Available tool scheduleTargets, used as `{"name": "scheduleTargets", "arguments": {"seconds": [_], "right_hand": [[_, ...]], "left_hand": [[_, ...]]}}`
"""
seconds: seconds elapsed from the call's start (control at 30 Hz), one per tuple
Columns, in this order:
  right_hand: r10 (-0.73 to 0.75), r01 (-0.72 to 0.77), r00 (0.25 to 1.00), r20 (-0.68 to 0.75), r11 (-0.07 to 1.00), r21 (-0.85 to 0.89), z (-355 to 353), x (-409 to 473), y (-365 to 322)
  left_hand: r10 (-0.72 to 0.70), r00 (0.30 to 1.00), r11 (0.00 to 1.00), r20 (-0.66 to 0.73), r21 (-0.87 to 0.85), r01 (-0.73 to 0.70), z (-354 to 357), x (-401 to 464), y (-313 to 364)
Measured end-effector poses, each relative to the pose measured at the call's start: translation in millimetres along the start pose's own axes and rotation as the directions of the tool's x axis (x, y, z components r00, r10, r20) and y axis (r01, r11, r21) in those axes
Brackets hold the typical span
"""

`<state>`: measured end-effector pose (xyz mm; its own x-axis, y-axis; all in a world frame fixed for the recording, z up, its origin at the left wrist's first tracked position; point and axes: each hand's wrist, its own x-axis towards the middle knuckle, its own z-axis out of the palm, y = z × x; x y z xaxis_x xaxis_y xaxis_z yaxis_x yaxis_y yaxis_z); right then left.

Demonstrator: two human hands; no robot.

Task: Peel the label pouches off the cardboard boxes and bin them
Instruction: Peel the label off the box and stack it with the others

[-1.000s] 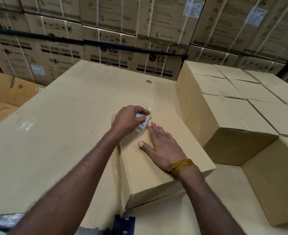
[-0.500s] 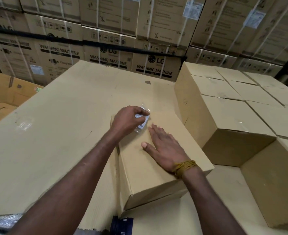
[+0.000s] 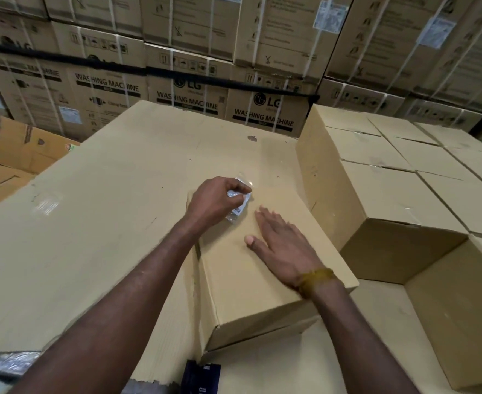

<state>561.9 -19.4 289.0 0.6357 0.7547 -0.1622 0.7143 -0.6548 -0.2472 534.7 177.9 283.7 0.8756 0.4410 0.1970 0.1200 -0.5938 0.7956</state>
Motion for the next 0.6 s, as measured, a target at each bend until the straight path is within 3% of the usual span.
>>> {"name": "scheduleTargets", "arguments": {"seconds": [0.1,0.17,0.27,0.33,0.37,0.43,0.5,0.53,0.6], "right_hand": [[0.069,-0.069,0.997,-0.042,0.998,-0.002,3.6,10.4,-2.0],[-0.058,0.057,0.998,-0.015,0.998,-0.027,10.4,-12.9,-16.4],[-0.320,0.322,0.944,0.083,0.947,-0.018,7.5,-48.6,-19.6],[-0.331,0.334,0.938,0.100,0.942,-0.014,-2.4,-35.8,4.7],[-0.270,0.273,0.960,0.069,0.962,-0.024,-5.8,-21.7,21.9],[0.025,-0.026,1.000,-0.006,0.998,-0.053,-16.1,6.6,58.8],[0.342,-0.344,0.938,-0.054,0.939,-0.027,-28.9,22.7,84.8],[0.403,-0.404,0.912,-0.074,0.915,-0.001,-32.2,22.8,87.5],[0.300,-0.298,0.943,-0.141,0.954,0.035,-29.0,12.6,69.9]], "left_hand": [[-0.007,1.000,1.000,-0.005,-0.014,0.007,0.3,-0.6,-0.6],[-0.035,0.999,0.998,-0.005,-0.059,0.035,-0.4,-1.5,-2.0],[-0.038,0.999,0.996,-0.011,-0.077,0.037,-1.4,-1.6,-0.2],[-0.043,0.999,0.997,-0.011,-0.059,0.042,-1.3,-1.9,1.9],[-0.051,0.999,0.997,-0.010,-0.064,0.050,-1.3,-2.3,3.1],[-0.063,0.998,0.993,-0.006,-0.098,0.063,-1.0,-3.6,3.3],[-0.074,0.997,0.988,-0.008,-0.134,0.072,-0.7,-5.9,4.0],[-0.073,0.997,0.986,-0.011,-0.150,0.070,-0.5,-6.8,5.0],[-0.066,0.998,0.985,-0.014,-0.161,0.063,-1.2,-7.4,7.2]]}}
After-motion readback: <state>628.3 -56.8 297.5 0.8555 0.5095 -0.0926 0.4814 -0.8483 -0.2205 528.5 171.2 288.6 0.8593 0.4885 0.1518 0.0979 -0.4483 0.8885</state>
